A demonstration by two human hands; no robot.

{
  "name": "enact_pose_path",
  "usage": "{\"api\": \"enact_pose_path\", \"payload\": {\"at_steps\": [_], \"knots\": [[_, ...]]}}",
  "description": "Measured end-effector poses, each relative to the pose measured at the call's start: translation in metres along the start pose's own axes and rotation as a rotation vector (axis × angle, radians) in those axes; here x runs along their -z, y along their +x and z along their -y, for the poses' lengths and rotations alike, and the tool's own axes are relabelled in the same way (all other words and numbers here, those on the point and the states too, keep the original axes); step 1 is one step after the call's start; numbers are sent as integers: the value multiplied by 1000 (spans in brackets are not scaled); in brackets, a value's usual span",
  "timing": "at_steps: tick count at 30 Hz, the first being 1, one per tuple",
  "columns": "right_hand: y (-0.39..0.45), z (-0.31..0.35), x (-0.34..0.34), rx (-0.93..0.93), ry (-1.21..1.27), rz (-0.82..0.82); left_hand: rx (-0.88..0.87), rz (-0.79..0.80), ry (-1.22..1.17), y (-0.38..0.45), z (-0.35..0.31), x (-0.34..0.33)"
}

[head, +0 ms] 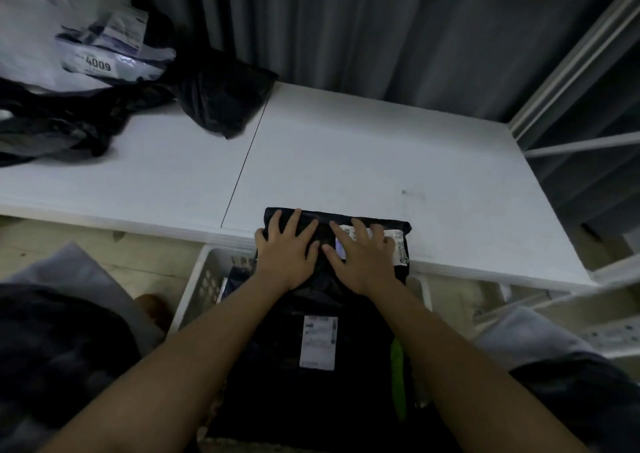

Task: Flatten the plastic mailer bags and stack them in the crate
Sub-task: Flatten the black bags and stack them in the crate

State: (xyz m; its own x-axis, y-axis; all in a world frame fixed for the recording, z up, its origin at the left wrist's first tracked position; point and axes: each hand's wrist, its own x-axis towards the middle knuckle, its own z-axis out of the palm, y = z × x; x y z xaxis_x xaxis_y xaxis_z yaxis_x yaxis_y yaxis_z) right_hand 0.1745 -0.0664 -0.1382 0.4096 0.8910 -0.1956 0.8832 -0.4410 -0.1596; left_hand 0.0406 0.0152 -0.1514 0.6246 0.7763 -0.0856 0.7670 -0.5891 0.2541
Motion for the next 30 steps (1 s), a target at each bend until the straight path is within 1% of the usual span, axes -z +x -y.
{"api": "enact_pose_path", "payload": {"at_steps": [2,3,4,6,7,8,9,10,11,13,16,19,21,23,26,30], "knots": [[-36,1,-15,24,-10,-109,-60,-81,-8,-32,-5,-9],[-58,2,-26,40,-40,-137,-74,-107,-11,-53,-6,-16],[-71,2,-34,46,-79,-128,-80,-103,-10,-66,-5,-24],[-90,-3,-54,27,-170,90,-86,123,27,-89,3,-44],[-93,-7,-64,11,-191,231,-84,250,53,-95,9,-53],[-95,-9,-69,-7,-189,362,-73,343,73,-99,15,-59],[-94,-9,-70,-22,-157,456,-43,406,80,-101,19,-61],[-92,-8,-71,-23,-117,484,-7,430,77,-100,21,-62],[-90,-5,-70,-6,-80,446,16,410,64,-99,21,-61],[-83,5,-58,77,0,261,-12,312,21,-92,20,-48],[-66,26,-25,242,113,7,-54,152,-60,-76,16,-8],[-39,51,11,301,136,-159,-41,-15,-79,-57,21,36],[-14,74,35,315,147,-238,-16,-114,-87,-41,33,63],[10,96,58,310,171,-272,15,-167,-88,-23,48,89],[48,129,82,286,242,-248,101,-188,-120,7,76,120],[106,167,88,268,313,-229,182,-234,-175,52,120,144]]}}
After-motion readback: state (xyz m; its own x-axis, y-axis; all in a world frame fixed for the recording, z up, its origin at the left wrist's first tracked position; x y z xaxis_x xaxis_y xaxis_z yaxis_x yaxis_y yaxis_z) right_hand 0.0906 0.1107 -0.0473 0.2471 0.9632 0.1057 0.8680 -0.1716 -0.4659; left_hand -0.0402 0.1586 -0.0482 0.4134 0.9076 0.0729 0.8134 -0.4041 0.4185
